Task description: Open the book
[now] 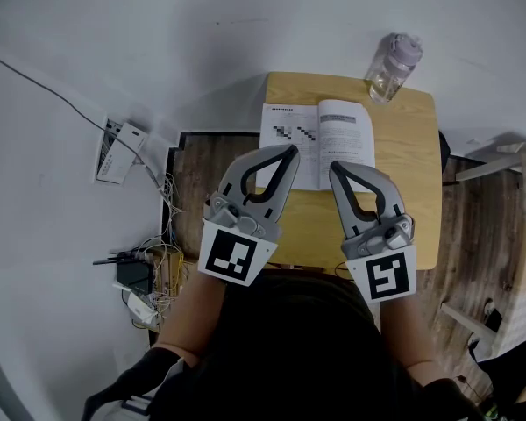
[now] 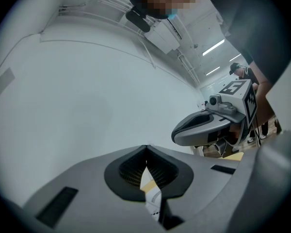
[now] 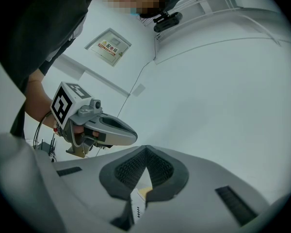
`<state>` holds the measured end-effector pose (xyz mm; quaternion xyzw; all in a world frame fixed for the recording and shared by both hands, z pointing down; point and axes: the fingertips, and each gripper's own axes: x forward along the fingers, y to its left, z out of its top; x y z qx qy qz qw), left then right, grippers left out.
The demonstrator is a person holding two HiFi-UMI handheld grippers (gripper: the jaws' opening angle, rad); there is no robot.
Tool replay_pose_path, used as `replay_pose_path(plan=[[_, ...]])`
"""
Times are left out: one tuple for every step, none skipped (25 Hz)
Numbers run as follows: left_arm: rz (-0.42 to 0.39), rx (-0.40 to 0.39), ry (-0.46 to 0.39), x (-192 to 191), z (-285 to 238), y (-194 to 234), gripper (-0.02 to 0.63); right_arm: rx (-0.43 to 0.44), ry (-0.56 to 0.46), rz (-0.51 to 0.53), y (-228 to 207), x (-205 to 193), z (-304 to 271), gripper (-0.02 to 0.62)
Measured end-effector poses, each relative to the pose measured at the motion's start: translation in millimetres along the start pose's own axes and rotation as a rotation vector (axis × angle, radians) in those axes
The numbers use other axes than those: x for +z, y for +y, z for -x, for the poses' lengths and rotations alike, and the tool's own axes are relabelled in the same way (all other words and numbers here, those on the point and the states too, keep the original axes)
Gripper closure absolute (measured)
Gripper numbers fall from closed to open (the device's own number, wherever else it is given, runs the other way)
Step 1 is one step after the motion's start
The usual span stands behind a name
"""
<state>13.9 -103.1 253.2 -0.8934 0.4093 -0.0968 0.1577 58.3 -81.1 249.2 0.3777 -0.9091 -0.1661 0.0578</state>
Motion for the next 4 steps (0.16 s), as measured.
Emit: replay_pose_path(plan=[[-0.002,-0.001,-0.001,0.6,0.1,-0.3,0.595,0.001,-0.002,-0.001,0.0,0.1,-0.1,0.568],[-0.002,-0.002,0.000,0.7,0.2,-0.5,0.595,0.002,-0.001,-0.002,0.0,-0.3,-0.3,0.568],[-0.001,-0.003,0.001,0.5,0.2,-0.7,0.595,0.003,0.002,-0.002,0.2,-1.1,-0.5,0.568],[0.000,-0.003,0.002,0.3,0.1,-0.8,0.595,0.004,0.005,-0.003,0.4,-1.9,-0.6,0.568]])
